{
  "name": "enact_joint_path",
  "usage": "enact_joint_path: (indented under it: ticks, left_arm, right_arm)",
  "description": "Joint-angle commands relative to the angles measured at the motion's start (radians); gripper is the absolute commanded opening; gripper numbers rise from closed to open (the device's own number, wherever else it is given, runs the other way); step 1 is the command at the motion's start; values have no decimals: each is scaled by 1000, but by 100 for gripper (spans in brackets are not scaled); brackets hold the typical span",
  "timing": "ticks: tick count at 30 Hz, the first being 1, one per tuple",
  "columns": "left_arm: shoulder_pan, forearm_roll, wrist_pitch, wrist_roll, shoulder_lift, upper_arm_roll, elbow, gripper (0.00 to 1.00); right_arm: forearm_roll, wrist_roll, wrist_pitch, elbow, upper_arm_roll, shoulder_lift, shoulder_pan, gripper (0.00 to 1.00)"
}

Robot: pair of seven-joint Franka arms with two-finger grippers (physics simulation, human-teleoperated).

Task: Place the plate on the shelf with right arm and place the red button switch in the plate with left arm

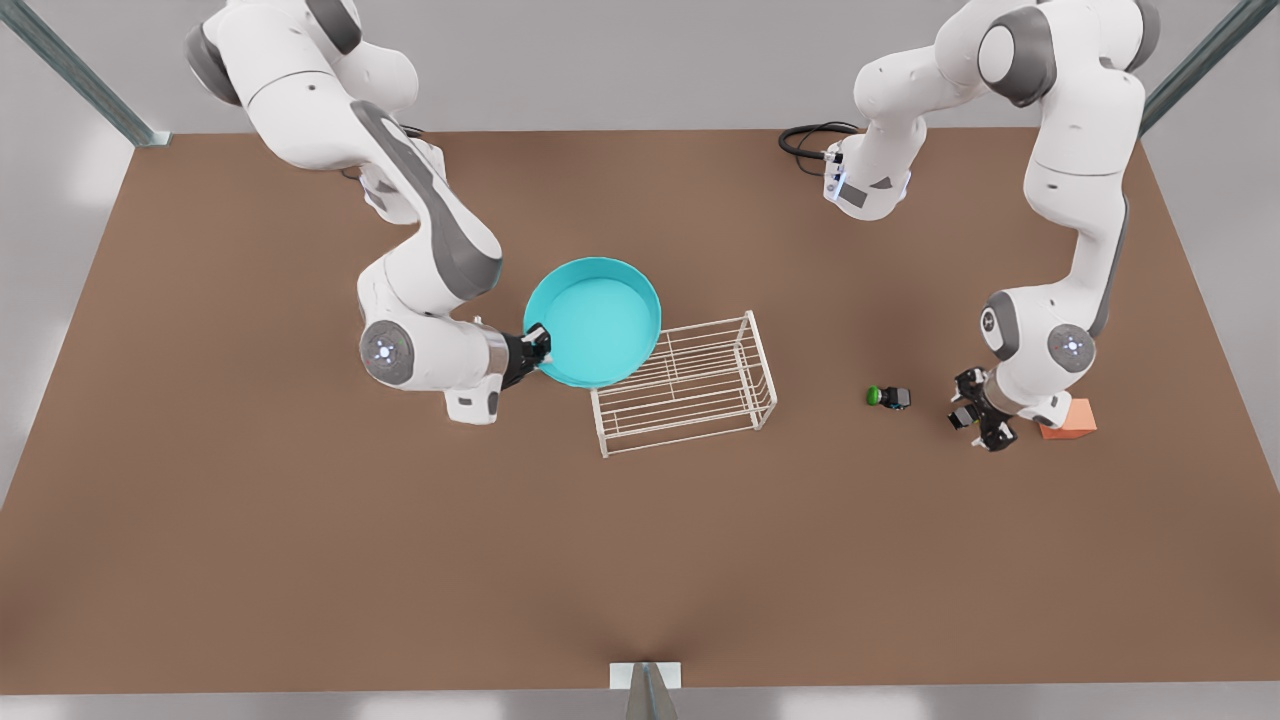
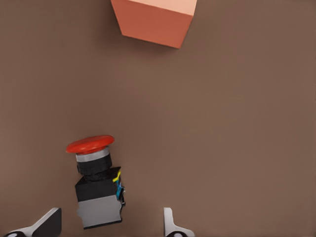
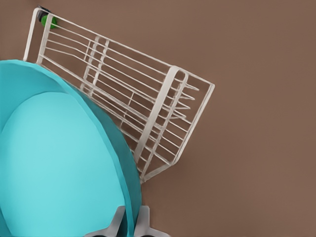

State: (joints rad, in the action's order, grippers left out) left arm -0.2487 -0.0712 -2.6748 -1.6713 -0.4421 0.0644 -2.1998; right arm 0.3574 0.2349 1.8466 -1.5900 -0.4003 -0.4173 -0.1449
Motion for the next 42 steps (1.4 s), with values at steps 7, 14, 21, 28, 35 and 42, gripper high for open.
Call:
enact_joint_path:
  ticks: [7,14,21,28,35,42]
  left_arm:
    - [-1,-53,-48,-108,-43,-6,-17,100]
    - [-3,-76,-50,-110,-38,-21,-14,71]
    - [-3,-84,-22,-99,-12,-21,-15,40]
    - [5,-82,108,-119,146,97,5,39]
    - [6,-68,372,-498,163,540,413,39]
    - [307,-113,366,-573,108,598,451,39]
  right_arm:
    - [-6,-663,246,47,55,-100,-157,22]
    - [-5,-723,322,45,90,-127,-243,22]
    - [-18,-669,324,36,132,-51,-210,100]
    - [-327,98,-313,79,675,250,-202,100]
    - [-428,87,-277,-65,801,261,-211,100]
    - [-422,55,-279,-62,788,233,-213,100]
